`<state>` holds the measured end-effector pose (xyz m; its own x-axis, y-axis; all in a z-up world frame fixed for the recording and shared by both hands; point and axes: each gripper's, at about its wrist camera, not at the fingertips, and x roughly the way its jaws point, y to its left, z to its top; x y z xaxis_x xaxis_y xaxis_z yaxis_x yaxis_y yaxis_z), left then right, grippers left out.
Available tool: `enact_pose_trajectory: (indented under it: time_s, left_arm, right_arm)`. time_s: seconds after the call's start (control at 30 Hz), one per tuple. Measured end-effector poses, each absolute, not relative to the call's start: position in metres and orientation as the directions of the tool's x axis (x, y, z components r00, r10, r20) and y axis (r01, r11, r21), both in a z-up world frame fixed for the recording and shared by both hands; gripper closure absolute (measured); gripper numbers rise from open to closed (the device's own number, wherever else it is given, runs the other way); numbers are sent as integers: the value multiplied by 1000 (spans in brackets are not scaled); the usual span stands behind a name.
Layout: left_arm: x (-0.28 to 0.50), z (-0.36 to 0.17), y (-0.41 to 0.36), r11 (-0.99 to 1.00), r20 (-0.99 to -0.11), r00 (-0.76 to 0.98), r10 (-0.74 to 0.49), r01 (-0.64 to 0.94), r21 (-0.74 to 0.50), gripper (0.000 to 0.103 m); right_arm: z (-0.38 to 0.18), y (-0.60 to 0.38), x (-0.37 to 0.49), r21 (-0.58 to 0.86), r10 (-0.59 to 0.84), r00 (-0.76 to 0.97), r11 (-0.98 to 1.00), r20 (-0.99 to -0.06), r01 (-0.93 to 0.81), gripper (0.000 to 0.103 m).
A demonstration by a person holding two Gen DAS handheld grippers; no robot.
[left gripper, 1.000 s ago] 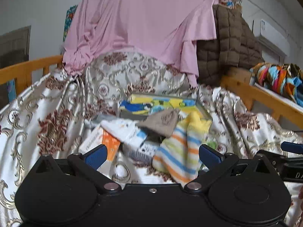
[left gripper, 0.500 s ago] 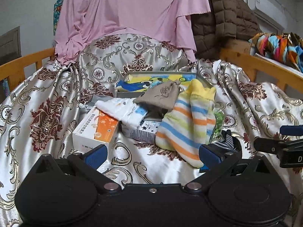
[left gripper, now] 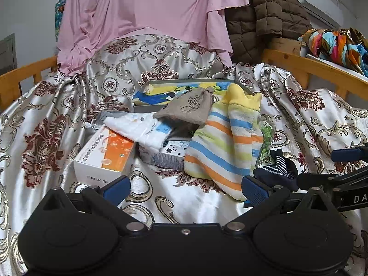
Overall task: Organize soft objects
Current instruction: 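Grasp the striped yellow sock with the left tool while the right tool grasps the navy striped sock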
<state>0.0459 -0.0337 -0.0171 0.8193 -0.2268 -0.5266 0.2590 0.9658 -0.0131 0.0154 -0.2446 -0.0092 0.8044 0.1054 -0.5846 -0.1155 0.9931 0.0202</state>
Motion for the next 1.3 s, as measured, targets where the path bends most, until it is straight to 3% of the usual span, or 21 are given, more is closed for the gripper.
enact_pose_trajectory:
  time_s: [0.23,0.67,0.87,1.3]
  left_arm:
    - [57,-19,-35,960,-507,824,-253,279,-26,1]
    - [101,-25,-63,891,-459,779,-427,449,-66,1]
    - [120,-33,-80,875,-461,760,-457,477,-82,1]
    - [139,-46,-79,842,-480,696,-534,487,-232,28]
  right_arm:
    - [-12,-242,25,-16,104,803,990,-587,-140,0]
    - [-26,-246,56,-17,141,769,981,-623,-193,2]
    - [-36,-250,70,8,157,748,980,-645,-199,10]
    - [-44,-253,79,55,174,727,981,-664,-185,24]
